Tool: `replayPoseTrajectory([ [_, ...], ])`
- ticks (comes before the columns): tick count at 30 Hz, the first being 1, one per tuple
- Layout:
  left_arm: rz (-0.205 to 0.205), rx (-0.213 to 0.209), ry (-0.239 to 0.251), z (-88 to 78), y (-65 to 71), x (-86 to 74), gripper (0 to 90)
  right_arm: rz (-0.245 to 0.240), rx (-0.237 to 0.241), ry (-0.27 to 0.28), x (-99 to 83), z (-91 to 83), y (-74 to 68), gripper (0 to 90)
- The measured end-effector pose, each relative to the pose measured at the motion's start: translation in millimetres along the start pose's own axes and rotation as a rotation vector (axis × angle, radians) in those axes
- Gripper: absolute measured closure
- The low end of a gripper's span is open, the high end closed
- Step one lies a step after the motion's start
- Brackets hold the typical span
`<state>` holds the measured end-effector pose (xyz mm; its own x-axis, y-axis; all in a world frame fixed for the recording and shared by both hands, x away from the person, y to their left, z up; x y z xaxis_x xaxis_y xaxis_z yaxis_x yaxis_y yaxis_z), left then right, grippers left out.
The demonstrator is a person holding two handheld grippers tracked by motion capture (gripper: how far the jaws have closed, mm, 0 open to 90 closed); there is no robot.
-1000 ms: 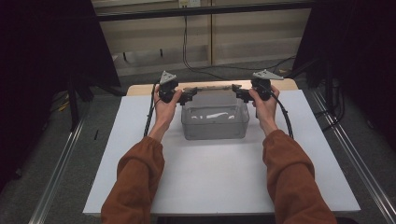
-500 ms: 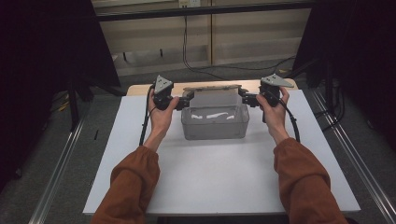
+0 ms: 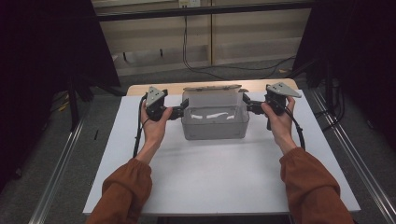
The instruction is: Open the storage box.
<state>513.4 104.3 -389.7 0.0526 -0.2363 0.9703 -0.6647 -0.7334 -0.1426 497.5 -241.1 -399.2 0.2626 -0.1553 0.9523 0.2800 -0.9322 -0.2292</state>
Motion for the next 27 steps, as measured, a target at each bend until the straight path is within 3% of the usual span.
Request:
replayPoseTrajectory([
  [4, 0.009, 0.007, 0.005, -9.7, 3.4, -4.4, 3.7, -0.036, -0.004, 0.003, -5.8, -7.5, -3.6, 0.0],
  [7, 0.037, 0.008, -0.015, -14.5, 8.9, -10.3, 3.7, -0.02, 0.0, 0.001, -9.9, -13.1, -2.9, 0.0],
  [11, 0.025, -0.012, -0.008, -21.7, 15.5, -17.3, 3.7, -0.027, 0.002, -0.001, -15.5, -21.0, -3.3, 0.0],
  [16, -0.004, -0.002, -0.007, -32.0, 18.8, -27.5, 3.6, -0.031, 0.008, -0.005, -24.0, -33.6, -5.4, 0.0],
  [18, 0.009, 0.007, -0.015, -37.7, 18.5, -31.5, 3.4, -0.041, 0.004, -0.004, -25.8, -37.8, -6.7, 0.0],
  [20, -0.012, 0.023, -0.004, -43.4, 19.7, -35.5, 3.4, -0.041, -0.001, 0.007, -26.6, -42.9, -7.6, 0.0],
  [27, 0.003, 0.029, 0.004, -60.8, 24.9, -44.9, 3.3, -0.04, -0.003, 0.012, -34.6, -59.7, -12.0, 0.0],
])
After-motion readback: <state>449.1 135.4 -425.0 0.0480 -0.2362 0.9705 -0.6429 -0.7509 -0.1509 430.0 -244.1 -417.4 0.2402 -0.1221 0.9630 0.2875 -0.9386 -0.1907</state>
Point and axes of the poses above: each handheld gripper's, and its own axes: z roughly forward along the jaws, x roughly out of its top, y roughly to its right, the point moved 4 cm from there along z, roughly forward along the jaws, and after that the axes turned 11 degrees about z, right-handed, at the moved point
